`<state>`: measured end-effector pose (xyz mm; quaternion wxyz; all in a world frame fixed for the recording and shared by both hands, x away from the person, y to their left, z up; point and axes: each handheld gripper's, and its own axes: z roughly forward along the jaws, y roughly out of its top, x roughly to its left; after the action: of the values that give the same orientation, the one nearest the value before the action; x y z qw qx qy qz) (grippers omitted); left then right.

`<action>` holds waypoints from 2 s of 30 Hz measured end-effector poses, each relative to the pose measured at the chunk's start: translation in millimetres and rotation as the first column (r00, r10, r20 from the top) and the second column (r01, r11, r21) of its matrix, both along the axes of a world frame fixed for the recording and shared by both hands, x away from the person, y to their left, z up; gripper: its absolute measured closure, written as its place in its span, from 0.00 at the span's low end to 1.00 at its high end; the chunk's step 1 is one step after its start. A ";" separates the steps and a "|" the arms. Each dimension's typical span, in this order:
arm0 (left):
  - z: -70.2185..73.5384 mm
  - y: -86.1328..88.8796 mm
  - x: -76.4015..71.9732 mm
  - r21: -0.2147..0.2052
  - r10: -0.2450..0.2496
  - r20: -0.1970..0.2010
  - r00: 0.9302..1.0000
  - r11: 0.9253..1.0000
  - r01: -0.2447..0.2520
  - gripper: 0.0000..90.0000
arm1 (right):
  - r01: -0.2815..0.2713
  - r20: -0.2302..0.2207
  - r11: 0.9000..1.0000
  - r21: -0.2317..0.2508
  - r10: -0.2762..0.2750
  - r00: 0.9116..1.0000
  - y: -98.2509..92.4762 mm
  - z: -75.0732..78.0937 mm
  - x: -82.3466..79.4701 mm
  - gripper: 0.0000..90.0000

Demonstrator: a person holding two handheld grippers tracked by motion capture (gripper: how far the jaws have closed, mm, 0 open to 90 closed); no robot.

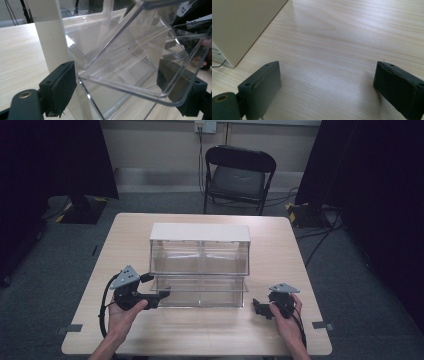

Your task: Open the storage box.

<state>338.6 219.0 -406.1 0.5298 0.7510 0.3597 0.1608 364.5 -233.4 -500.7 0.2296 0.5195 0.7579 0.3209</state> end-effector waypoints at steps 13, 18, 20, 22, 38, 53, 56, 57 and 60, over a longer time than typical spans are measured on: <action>5.7 -2.2 2.3 -0.009 -0.017 0.001 1.000 1.000 0.017 0.17 | 0.000 0.000 1.000 0.000 0.000 1.000 0.0 0.0 0.0 0.07; 9.0 -2.1 3.4 -0.016 -0.011 0.005 1.000 1.000 0.011 0.17 | 0.001 -0.001 1.000 0.000 -0.001 1.000 0.1 0.1 -0.1 0.07; 10.3 -1.8 4.4 -0.035 -0.008 0.008 1.000 0.999 0.009 0.17 | -0.001 0.000 1.000 -0.001 0.001 1.000 -0.1 0.0 0.0 0.07; 11.2 -1.7 4.7 -0.031 -0.007 0.012 1.000 0.999 0.007 0.17 | -0.001 0.000 1.000 -0.001 0.001 1.000 -0.1 0.0 0.0 0.07; 14.6 -1.6 5.8 -0.043 -0.013 0.011 1.000 0.999 0.013 0.15 | 0.002 -0.001 1.000 0.001 -0.002 1.000 0.2 0.1 0.0 0.07; 20.2 -5.5 9.7 -0.038 -0.002 0.004 1.000 0.999 0.002 0.09 | 0.002 -0.004 1.000 0.001 -0.002 1.000 0.9 0.0 0.8 0.06; 21.7 -7.1 9.9 -0.030 -0.003 0.008 1.000 1.000 0.004 0.08 | 0.002 -0.005 1.000 0.001 -0.002 1.000 1.1 0.0 0.9 0.06; 21.7 -7.1 9.9 -0.030 -0.003 0.008 1.000 1.000 0.004 0.07 | 0.002 -0.005 1.000 0.001 -0.002 1.000 1.1 0.0 0.9 0.06; 21.5 -6.5 10.3 -0.029 -0.007 0.006 1.000 1.000 0.008 0.07 | 0.002 -0.003 1.000 0.000 -0.002 1.000 1.0 -0.1 1.0 0.06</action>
<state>348.9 212.4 -384.7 0.5424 0.7440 0.3576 0.1559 365.5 -232.4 -500.7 0.2288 0.5206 0.7579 0.3197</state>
